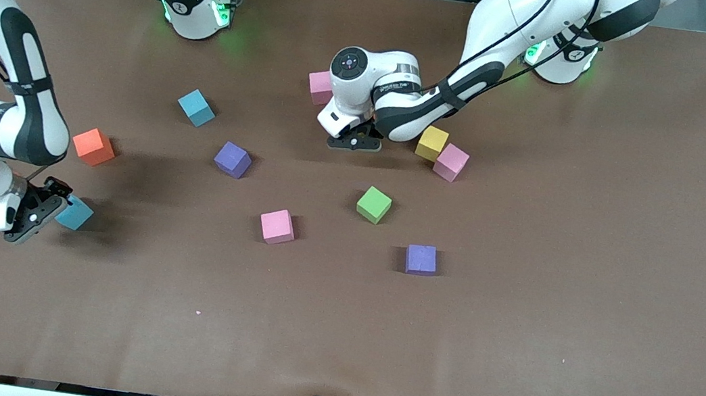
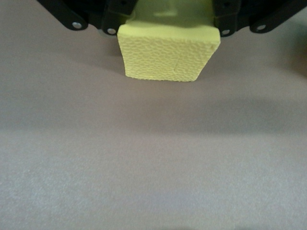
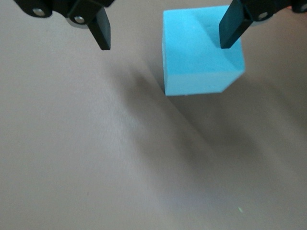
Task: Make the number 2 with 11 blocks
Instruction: 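Grasp the cyan cube with the right gripper while the left gripper places yellow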
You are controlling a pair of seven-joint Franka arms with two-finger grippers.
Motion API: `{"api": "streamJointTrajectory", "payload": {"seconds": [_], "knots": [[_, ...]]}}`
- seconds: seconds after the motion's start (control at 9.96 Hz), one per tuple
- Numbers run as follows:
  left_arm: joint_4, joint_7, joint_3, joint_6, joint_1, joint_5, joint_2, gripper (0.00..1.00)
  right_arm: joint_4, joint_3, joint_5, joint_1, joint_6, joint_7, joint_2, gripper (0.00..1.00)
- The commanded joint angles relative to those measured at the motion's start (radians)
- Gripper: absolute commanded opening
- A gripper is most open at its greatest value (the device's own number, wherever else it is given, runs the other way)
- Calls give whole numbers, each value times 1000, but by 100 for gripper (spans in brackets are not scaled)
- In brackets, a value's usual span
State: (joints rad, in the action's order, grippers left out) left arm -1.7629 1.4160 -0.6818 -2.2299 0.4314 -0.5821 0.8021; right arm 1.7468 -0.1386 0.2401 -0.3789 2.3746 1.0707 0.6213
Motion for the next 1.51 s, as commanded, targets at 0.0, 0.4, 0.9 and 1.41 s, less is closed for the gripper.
{"api": "streamJointTrajectory", "payload": {"seconds": [0.0,0.4,0.9,1.41], "knots": [[-52,24,4,-1,15,11,11,14,-27,-18,5,-23,-17,18,41,100],[-53,23,4,-1,23,10,14,100,-84,-27,4,-14,-108,17,34,100],[-15,47,-7,16,3,14,-55,100,-138,-53,-41,-29,-221,92,44,100],[37,46,-8,56,-17,86,-154,100,-87,-53,-73,-67,-198,100,72,100]]}}
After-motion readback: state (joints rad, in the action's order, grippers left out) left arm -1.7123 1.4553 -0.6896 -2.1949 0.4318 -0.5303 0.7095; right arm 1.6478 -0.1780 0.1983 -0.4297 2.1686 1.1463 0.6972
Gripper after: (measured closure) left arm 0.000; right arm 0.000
